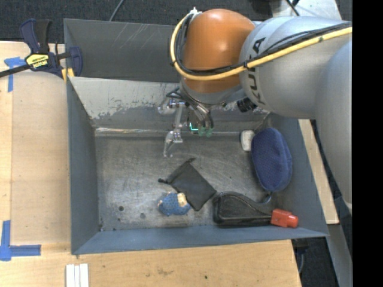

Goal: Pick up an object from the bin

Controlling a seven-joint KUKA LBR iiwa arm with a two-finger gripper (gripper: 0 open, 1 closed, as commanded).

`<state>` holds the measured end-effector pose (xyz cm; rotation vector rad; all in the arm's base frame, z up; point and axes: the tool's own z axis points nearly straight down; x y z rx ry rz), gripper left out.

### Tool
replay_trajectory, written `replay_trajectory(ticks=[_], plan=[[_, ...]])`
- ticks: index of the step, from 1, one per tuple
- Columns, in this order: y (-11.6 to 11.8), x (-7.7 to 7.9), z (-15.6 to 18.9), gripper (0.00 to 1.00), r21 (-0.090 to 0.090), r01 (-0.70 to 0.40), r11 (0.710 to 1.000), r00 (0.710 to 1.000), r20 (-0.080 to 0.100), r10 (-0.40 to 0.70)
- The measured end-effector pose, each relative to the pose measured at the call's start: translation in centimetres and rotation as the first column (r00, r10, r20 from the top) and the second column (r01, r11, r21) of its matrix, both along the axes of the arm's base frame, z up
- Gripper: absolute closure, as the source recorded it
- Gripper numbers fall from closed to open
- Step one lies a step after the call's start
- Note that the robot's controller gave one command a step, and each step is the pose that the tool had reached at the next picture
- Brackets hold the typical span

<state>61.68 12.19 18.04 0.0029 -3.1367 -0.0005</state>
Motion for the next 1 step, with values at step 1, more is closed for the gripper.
replay_trajectory(ticks=[1], plan=[[-5.45,-4.00,-10.49,0.00,0.001,-0.393,0.920,0.920,0.015,0.393]])
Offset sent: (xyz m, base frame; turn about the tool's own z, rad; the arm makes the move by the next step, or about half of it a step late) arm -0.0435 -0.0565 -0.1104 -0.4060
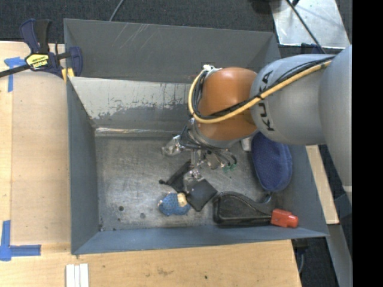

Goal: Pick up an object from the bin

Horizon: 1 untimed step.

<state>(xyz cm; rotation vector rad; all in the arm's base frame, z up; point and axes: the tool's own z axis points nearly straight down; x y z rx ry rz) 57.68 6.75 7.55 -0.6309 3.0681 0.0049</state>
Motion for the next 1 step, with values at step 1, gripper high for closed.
replay_trajectory(ticks=[1], plan=[[-0.18,1.20,2.61,0.00,-0.006,-0.435,0.900,0.900,-0.002,0.435]])
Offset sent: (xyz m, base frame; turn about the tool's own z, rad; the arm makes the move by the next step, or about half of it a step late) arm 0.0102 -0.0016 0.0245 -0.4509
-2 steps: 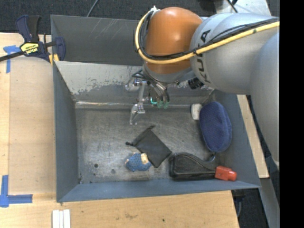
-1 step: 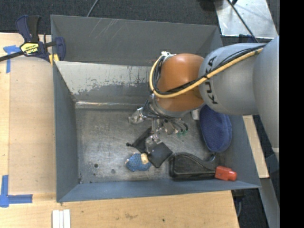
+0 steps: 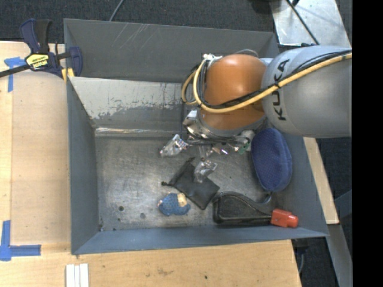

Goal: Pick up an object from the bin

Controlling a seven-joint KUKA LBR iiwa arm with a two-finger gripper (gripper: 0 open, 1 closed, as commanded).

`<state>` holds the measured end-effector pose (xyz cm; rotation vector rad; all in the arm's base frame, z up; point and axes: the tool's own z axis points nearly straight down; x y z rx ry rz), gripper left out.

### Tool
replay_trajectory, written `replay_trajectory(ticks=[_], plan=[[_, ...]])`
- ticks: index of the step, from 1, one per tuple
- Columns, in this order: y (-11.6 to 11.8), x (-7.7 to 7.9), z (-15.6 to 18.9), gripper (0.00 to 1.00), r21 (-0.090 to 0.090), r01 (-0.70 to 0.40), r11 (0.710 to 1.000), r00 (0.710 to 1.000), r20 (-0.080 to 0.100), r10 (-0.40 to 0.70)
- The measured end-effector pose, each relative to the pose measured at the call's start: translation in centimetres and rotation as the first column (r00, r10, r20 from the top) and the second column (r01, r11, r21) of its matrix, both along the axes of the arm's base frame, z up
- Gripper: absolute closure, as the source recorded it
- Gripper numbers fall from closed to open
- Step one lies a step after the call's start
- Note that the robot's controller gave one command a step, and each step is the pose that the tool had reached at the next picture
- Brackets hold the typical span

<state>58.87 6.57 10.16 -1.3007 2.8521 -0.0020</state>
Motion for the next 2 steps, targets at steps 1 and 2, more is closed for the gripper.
replay_trajectory(ticks=[1,2], plan=[[-2.2,-0.8,0.2,0.00,-0.001,0.056,0.998,0.998,-0.005,-0.056],[-1.5,1.4,-2.7,0.00,-0.001,-0.361,0.932,0.932,-0.004,0.361]])
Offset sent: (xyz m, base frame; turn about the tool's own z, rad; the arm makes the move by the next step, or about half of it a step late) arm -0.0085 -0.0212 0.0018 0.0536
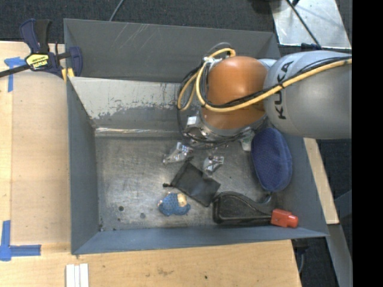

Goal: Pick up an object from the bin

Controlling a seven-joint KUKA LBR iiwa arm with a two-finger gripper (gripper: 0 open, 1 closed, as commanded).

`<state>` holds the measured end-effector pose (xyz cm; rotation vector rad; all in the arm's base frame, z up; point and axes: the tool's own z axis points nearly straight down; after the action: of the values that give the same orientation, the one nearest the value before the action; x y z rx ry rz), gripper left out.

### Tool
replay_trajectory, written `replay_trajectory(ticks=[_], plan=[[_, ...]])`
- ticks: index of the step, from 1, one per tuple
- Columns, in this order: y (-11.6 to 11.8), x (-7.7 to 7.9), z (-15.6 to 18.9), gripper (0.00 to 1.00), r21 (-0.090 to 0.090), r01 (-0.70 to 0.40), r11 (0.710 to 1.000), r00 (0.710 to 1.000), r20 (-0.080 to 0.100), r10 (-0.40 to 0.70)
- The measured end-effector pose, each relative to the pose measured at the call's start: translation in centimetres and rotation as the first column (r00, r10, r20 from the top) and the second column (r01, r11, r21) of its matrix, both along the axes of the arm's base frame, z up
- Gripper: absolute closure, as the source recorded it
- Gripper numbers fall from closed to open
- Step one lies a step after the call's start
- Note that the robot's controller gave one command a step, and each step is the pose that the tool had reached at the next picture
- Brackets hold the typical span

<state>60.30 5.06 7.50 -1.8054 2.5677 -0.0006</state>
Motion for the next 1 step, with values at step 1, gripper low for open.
replay_trajectory(ticks=[1], plan=[[-0.01,0.13,0.22,0.00,0.001,0.004,1.000,1.000,0.001,-0.004]])
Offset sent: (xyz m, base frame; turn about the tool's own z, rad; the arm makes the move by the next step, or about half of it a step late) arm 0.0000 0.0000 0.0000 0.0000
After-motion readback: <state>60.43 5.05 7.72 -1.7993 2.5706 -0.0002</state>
